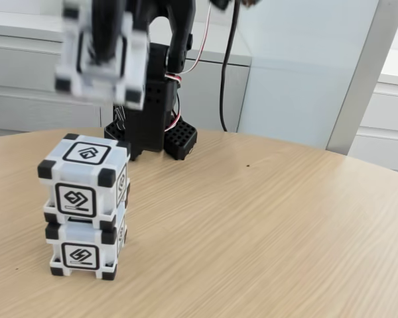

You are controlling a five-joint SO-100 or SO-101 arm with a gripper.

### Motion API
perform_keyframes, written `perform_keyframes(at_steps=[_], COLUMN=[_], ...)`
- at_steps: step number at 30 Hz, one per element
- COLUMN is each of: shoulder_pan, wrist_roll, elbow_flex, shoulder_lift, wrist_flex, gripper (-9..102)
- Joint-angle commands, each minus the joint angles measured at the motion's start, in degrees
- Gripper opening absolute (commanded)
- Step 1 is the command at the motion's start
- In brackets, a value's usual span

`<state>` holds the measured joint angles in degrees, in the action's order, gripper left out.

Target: Stack cubes from left to right.

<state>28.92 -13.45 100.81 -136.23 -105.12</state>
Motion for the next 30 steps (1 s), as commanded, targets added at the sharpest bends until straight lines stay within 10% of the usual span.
perform_keyframes(at_steps=[1, 30], shoulder_pan=[0.5, 4.5], wrist_roll=[-1.0, 0.4], elbow_flex=[2.0, 1.8], shoulder_lift=[-0.6, 5.1], wrist_flex=[-4.4, -4.4], gripper=[0, 0])
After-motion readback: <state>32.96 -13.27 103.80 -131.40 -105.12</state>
